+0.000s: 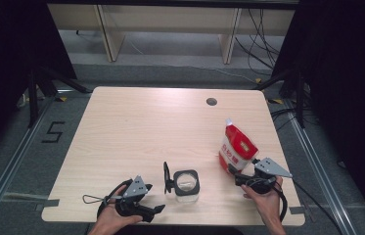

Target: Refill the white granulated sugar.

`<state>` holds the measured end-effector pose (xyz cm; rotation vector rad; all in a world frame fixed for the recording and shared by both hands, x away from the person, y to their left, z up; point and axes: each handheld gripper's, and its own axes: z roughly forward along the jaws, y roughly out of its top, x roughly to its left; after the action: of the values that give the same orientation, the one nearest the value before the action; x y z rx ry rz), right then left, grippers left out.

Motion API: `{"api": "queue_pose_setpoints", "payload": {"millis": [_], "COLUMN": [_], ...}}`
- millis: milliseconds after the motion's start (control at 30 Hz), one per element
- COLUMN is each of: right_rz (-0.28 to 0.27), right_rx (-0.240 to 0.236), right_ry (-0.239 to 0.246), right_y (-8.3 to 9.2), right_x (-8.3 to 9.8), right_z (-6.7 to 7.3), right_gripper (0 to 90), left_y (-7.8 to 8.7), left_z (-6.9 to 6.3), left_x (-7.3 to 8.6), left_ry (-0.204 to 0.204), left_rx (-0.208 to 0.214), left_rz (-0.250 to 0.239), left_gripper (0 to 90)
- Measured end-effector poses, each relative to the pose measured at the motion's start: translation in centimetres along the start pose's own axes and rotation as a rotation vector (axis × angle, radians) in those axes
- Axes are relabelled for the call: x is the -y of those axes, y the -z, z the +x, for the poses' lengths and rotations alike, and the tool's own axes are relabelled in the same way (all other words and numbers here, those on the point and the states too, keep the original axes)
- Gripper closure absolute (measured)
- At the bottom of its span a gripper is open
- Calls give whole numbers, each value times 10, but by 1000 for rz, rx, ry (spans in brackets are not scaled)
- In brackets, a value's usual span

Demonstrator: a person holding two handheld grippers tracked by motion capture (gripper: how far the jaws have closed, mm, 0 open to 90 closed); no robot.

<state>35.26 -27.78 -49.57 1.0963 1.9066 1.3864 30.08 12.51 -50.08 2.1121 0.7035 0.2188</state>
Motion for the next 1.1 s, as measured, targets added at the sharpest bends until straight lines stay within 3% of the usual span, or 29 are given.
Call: {"api": "queue_pose_setpoints", "payload": {"millis": [100, 133, 167, 300, 367, 400, 467, 533, 567, 600, 700, 767, 867, 900, 1033, 1100], "right_rz": [-18, -17, -9, -32, -38, -79, -56, -61, -63, -67, -55, -59, -67, -66, -68, -81], "right_rx": [-2, -7, 9, 4, 0, 28, -7, -2, -4, 6, 9, -10, 10, 6, -5, -2], "right_ry": [-29, -7, -37, -10, -13, 2, -22, -19, -21, -23, -32, 11, 14, -14, 3, -2], "right_y": [-3, -5, -4, -7, -7, -9, -9, -9, -10, -11, -12, -14, -16, -17, -18, -19], "right_x": [0, -1, -1, -3, -3, -3, -3, -4, -4, -4, -6, -7, -8, -7, -8, -8], "right_z": [0, -1, 1, -3, -4, -4, -4, -4, -4, -3, 0, -2, 0, 2, 0, 0], "right_gripper": [208, 209, 212, 232, 238, 240, 244, 246, 247, 247, 248, 249, 250, 252, 254, 259], "left_y": [0, 0, 0, -1, 0, -1, 0, 0, -1, -1, -1, -2, -2, -2, -2, -2], "left_z": [0, 0, 0, 0, 3, 1, 2, 3, 2, 2, 2, 2, 1, 1, 2, 3], "left_x": [0, 0, 0, 1, 1, 1, 1, 1, 1, 2, 2, 2, 2, 2, 2, 2], "left_ry": [2, 1, 27, 19, -11, 7, 0, 2, 32, 27, 30, 29, 38, 38, 30, 4], "left_rx": [3, 3, 0, -6, -6, -6, -5, 0, 2, -17, -12, -11, -5, -5, 6, 2], "left_rz": [3, 3, 12, -8, 14, 0, 10, 13, 19, 13, 9, 11, 6, 6, 24, 13], "left_gripper": [183, 183, 184, 188, 189, 190, 190, 191, 191, 191, 192, 193, 193, 193, 193, 193]}}
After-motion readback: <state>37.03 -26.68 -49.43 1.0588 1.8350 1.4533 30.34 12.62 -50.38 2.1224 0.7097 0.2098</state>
